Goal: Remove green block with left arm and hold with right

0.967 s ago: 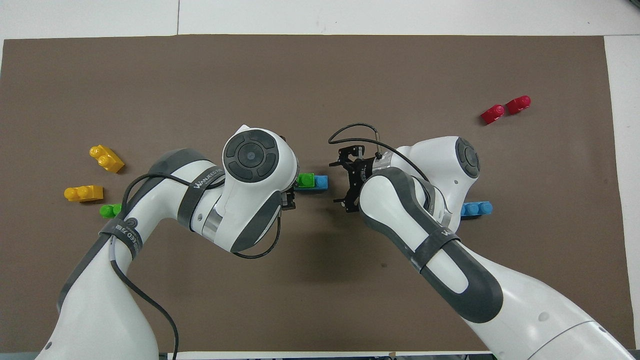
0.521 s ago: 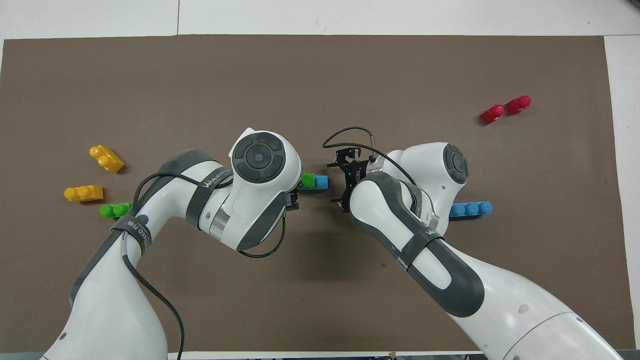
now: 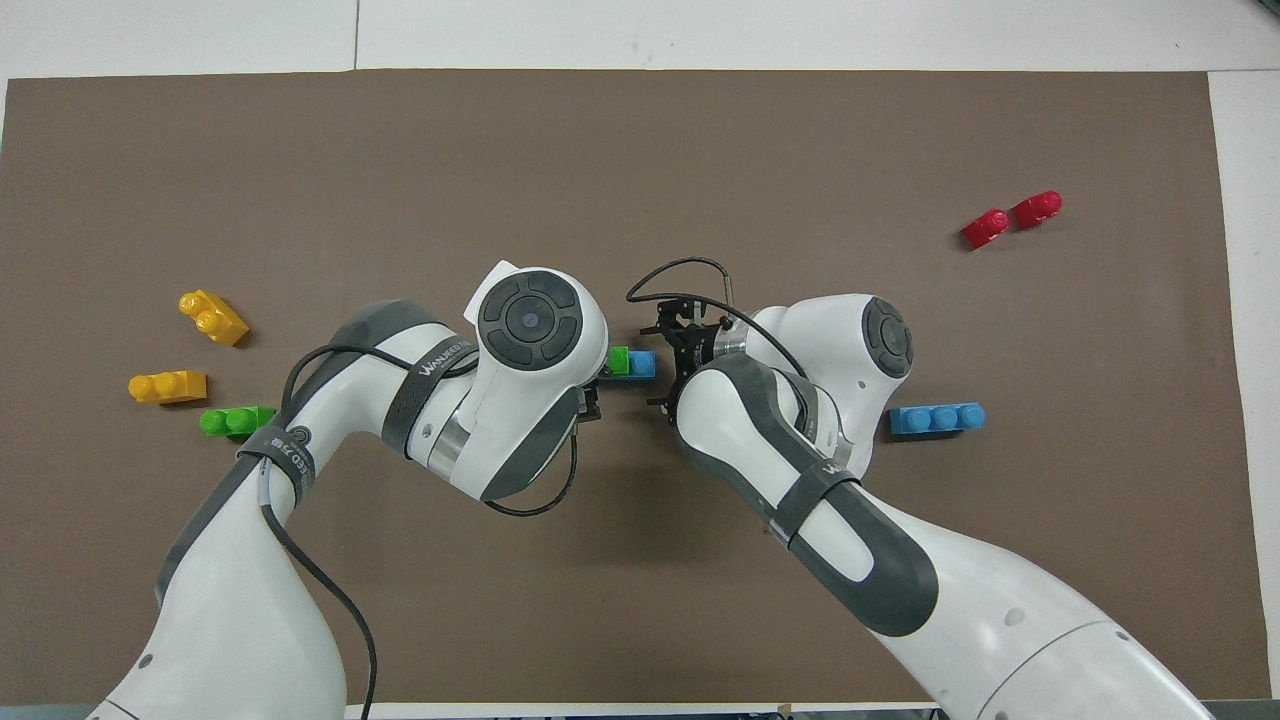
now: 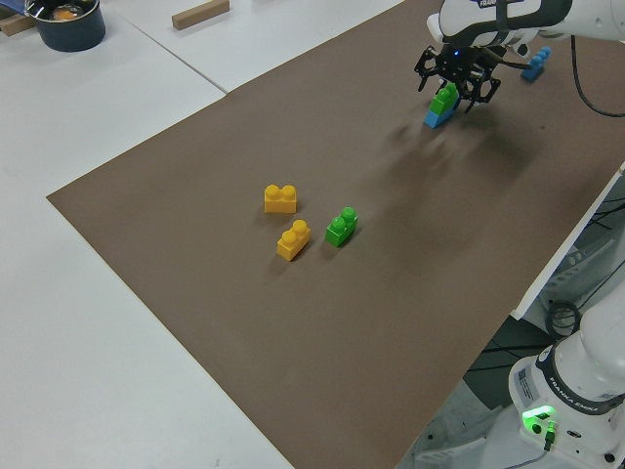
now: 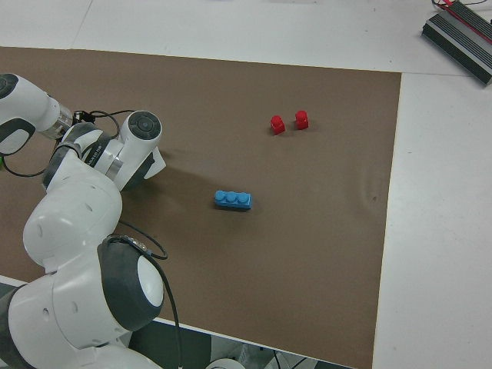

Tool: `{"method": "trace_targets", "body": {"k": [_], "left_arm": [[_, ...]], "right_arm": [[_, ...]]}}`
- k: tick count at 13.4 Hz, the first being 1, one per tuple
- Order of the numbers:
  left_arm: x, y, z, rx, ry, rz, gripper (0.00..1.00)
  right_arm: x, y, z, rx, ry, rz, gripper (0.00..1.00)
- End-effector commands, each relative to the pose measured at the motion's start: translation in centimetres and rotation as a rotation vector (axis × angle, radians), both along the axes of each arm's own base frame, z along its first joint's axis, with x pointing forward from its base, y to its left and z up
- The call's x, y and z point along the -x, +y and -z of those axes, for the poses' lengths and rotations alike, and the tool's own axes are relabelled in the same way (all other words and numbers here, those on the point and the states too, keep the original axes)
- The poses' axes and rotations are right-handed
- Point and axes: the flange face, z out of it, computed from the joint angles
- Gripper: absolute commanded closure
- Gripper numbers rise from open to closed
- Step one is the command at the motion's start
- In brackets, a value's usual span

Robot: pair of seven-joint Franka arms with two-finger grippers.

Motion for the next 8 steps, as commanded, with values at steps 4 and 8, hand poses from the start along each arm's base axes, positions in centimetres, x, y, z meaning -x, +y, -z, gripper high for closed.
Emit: {"method": "trace_targets", "body": {"k": [4,8], "left_arm": [[0.43,-0.08,0.52,-0.008,-0.023,-0.013,0.0],[0.99,-0.42,1.12,-0.002,-0.027,-0.008,0.0]], "right_arm": [[0.06,1.45,0.12,-0.006,-0.045,0.007,0.17],[-0.05,1.16,0.59,-0.002,-0.039,0.012,0.29]]}}
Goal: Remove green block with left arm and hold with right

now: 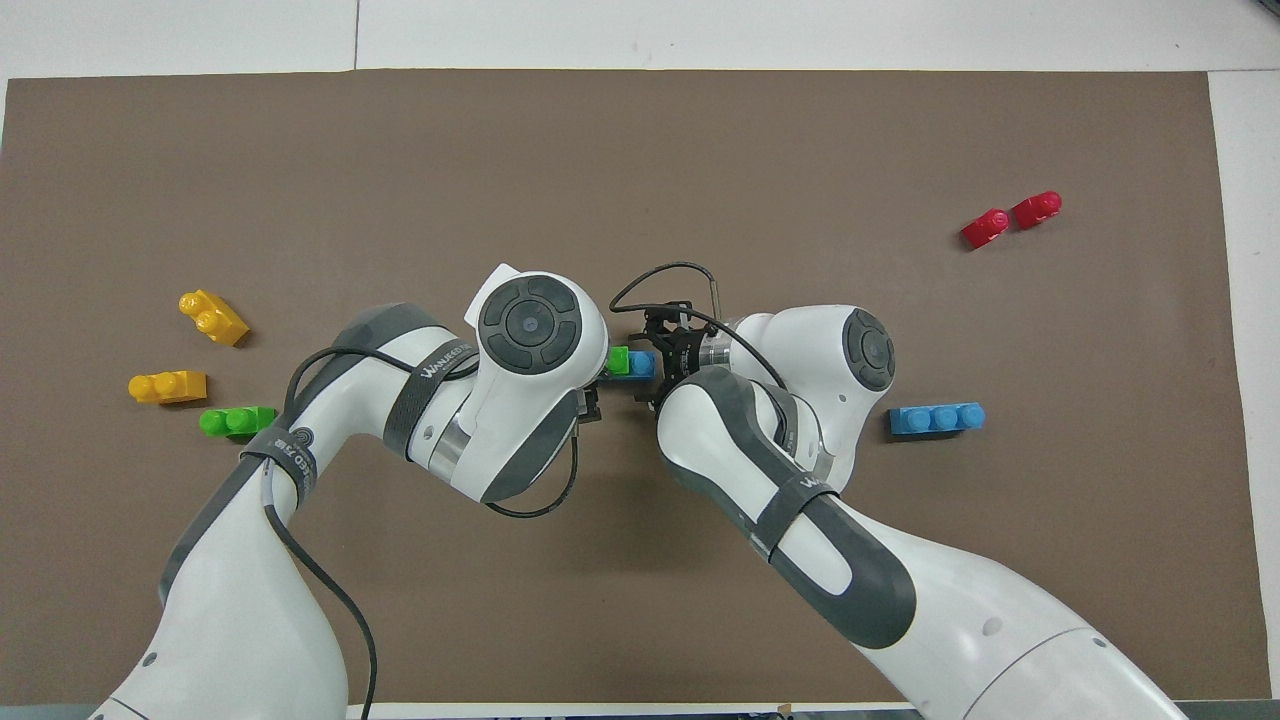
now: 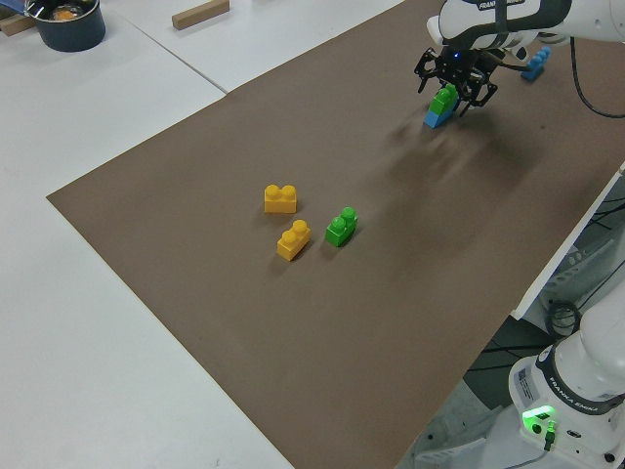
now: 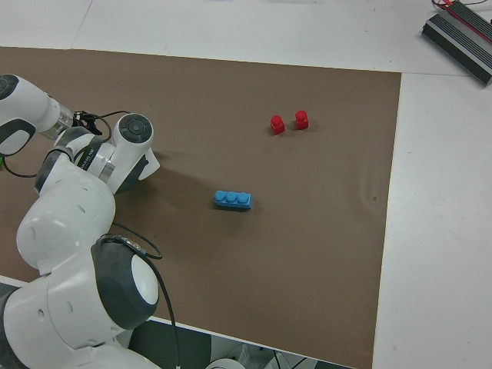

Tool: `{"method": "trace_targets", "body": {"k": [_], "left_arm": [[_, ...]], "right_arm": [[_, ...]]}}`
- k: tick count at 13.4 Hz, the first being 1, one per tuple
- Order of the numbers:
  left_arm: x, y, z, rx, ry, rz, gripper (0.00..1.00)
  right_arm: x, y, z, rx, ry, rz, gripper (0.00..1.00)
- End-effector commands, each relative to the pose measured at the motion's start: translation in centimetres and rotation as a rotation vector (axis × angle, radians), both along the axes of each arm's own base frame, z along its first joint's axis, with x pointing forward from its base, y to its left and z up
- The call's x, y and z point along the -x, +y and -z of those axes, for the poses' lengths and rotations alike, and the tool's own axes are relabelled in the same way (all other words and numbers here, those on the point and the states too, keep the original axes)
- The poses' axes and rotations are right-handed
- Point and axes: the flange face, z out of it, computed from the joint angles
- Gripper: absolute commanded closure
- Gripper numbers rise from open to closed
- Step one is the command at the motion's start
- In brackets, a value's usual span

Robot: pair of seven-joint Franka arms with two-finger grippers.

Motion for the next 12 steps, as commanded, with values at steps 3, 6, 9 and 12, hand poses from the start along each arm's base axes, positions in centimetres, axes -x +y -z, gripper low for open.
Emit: {"method": "trace_targets", "body": {"k": [3,6,9,12], "left_arm": [[0.79,-0.45,0.62,-0.006,-0.023,-0.004,0.0],[0.78,-0.46,0.61,-0.005,-0.024,-0.004,0.0],[0.82,-0.43,0.67,-0.006,-0.023,-0.004,0.0],[0.83,-0.42,0.69,-0.007,-0.022,-0.004,0.0]], "right_arm": [[-0.52,0.0,0.57,-0.014,-0.012,0.017,0.46],[-0.75,-0.09,0.38,-0.016,-0.015,0.023,0.62],[-0.75,0.43,0.03,-0.02,-0.022,0.019,0.83],[-0.86,0.34,0.05,-0.014,-0.037,0.017,0.97]]}}
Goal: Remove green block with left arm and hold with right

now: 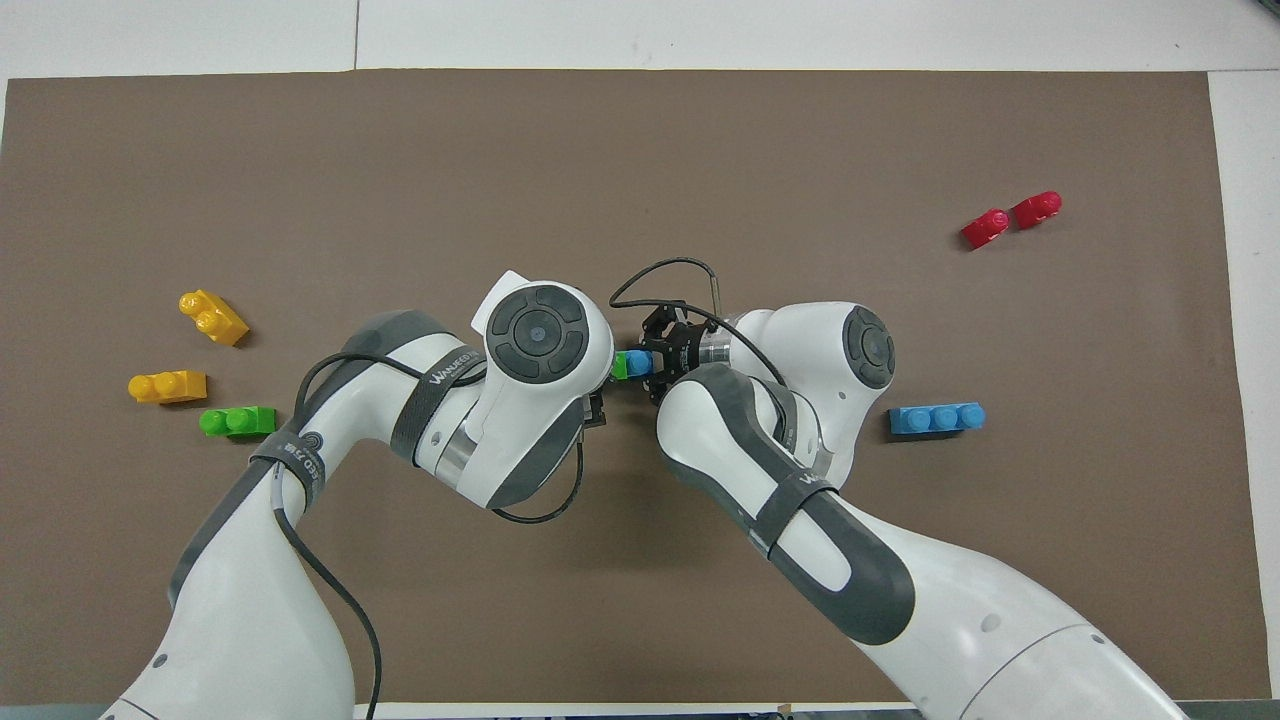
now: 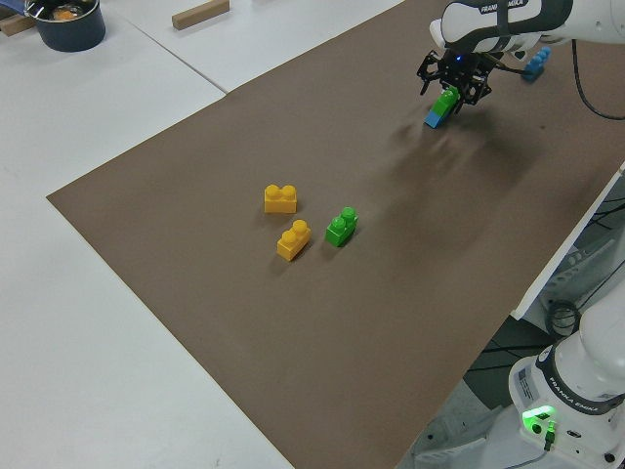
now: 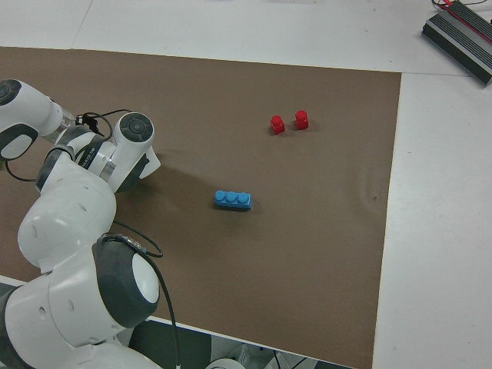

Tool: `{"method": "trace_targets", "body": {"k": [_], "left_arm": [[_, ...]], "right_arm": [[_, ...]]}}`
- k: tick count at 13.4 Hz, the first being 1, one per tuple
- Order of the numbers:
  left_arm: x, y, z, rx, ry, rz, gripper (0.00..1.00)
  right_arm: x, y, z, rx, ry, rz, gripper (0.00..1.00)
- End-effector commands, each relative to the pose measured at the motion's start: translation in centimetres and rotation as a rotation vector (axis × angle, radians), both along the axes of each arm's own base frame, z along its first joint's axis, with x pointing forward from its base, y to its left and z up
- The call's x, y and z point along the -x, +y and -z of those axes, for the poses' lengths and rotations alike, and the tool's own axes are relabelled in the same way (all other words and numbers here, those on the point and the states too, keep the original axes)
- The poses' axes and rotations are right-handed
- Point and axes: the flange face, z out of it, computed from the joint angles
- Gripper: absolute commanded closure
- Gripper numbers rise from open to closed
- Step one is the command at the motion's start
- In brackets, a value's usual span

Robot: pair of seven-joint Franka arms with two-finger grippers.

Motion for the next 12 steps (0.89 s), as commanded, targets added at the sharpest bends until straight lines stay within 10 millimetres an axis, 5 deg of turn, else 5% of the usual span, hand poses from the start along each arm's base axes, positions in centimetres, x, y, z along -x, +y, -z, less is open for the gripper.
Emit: {"method": "trace_targets", "body": {"k": [1,3,4,5,6,12], "left_arm": [[0.3,0.0,0.4,-0.01,-0.02,-0.008,0.04],[0.3,0.0,0.2,-0.009,-0.021,-0.008,0.28],[0.2,-0.1,0.0,-0.008,-0.026,-0.007,0.54],[0.2,-0.2,-0.1,-0.005,-0.029,-0.002,0.91],[0.1,0.0,-0.1,-0.006,-0.029,0.004,1.0],[-0.2,0.7,-2.5,0.008,-0.052,-0.015,1.0]], "right_arm": [[-0.4,0.4,0.2,-0.013,-0.024,0.008,1.0],[-0.4,0.4,0.2,-0.014,-0.022,0.011,1.0],[-0.4,0.3,0.3,-0.013,-0.021,0.011,1.0],[-0.3,0.3,0.5,-0.011,-0.018,0.011,1.0],[-0.3,0.3,0.8,-0.008,-0.017,0.01,1.0],[-0.5,0.2,1.1,0.001,-0.028,0.022,1.0]]}}
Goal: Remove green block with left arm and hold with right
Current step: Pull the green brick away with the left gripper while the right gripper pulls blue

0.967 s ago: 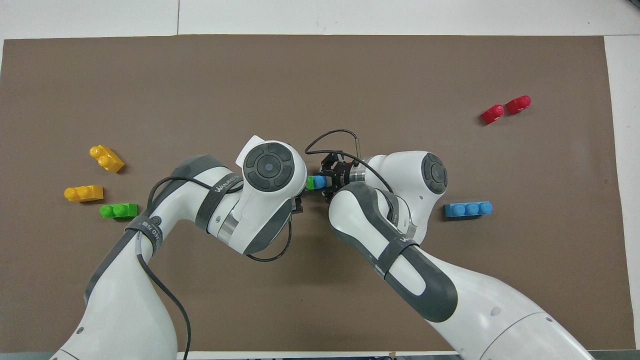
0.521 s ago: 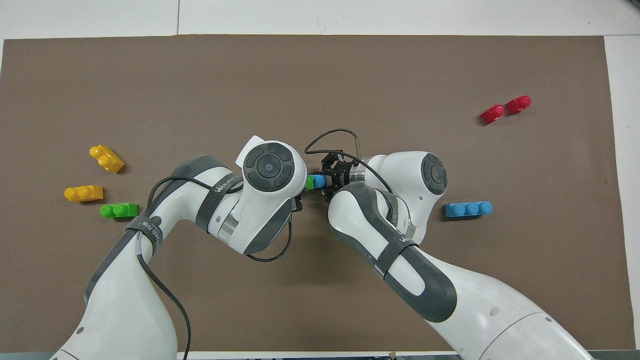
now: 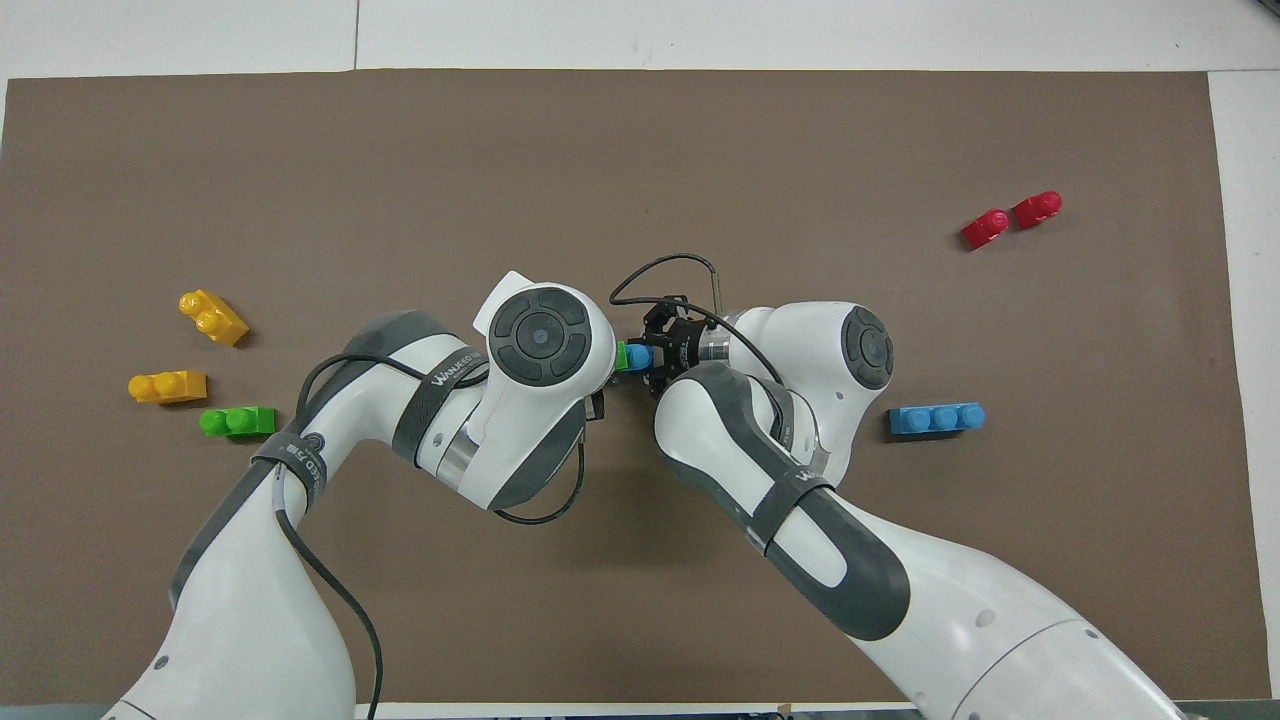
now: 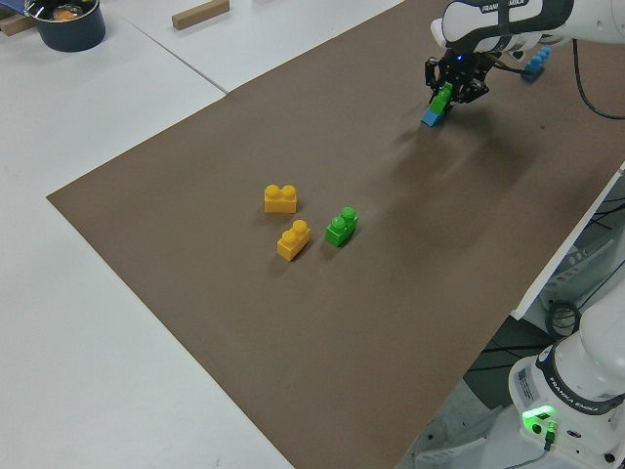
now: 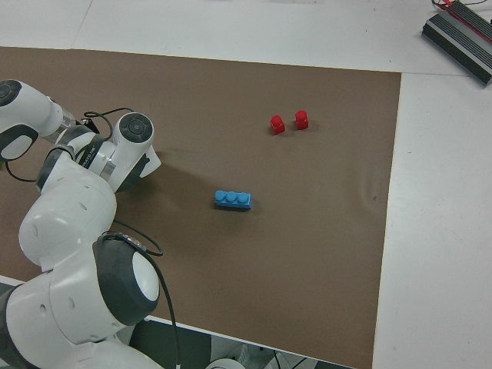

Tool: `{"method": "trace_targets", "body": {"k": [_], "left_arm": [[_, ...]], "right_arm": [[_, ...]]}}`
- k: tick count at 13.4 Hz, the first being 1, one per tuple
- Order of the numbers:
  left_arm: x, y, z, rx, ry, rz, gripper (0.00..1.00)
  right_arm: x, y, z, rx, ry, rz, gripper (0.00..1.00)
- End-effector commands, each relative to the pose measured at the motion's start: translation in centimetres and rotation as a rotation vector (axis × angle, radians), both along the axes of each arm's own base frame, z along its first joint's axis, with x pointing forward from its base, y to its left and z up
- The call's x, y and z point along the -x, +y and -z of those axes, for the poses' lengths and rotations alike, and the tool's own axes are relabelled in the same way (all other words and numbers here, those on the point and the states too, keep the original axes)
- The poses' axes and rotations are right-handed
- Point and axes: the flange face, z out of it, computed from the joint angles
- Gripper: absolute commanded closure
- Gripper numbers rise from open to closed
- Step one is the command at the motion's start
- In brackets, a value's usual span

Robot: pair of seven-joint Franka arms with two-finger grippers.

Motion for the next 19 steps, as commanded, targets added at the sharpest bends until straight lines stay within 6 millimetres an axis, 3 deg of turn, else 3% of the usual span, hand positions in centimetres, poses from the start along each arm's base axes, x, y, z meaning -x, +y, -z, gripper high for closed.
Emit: {"method": "trace_targets", "body": {"k": [1,5,7,10,11,13,14,15,16,19], "left_arm": [[-0.3,1.2,-3.0,0.007,-0.045,-0.023,1.0],[0.3,2.6,-6.9,-0.01,-0.038,-0.014,1.0],[-0.1,4.6,-9.1,-0.019,-0.043,0.011,1.0],[-1.5,8.6,-10.4,-0.047,-0.025,0.118,1.0],[-2.2,9.8,-10.3,-0.052,-0.021,0.158,1.0],[-3.5,13.0,-9.8,-0.059,-0.009,0.237,1.0],[-4.1,15.0,-9.4,-0.047,0.005,0.252,1.0],[-4.6,16.5,-9.2,-0.04,0.007,0.269,1.0],[-4.9,18.2,-8.8,-0.041,0.014,0.282,1.0],[-5.5,23.3,-6.5,-0.051,0.013,0.361,1.0]], "right_arm": [[0.0,0.1,1.0,-0.004,-0.01,0.009,1.0],[0.0,0.1,1.0,-0.004,-0.01,0.009,1.0],[-0.1,0.0,1.0,-0.004,-0.009,0.008,1.0],[-2.3,0.2,-2.0,-0.047,-0.007,-0.042,1.0],[-3.6,-1.1,-3.3,-0.049,-0.003,-0.073,1.0],[-6.8,-8.0,-6.3,-0.036,-0.021,-0.112,1.0],[-8.2,-10.3,-7.9,-0.056,-0.012,-0.16,1.0],[-9.4,-14.2,-8.5,-0.063,-0.004,-0.179,1.0],[-10.1,-18.2,-8.6,-0.056,-0.003,-0.186,1.0],[-10.0,-25.7,-7.5,-0.029,0.048,-0.176,1.0]]}}
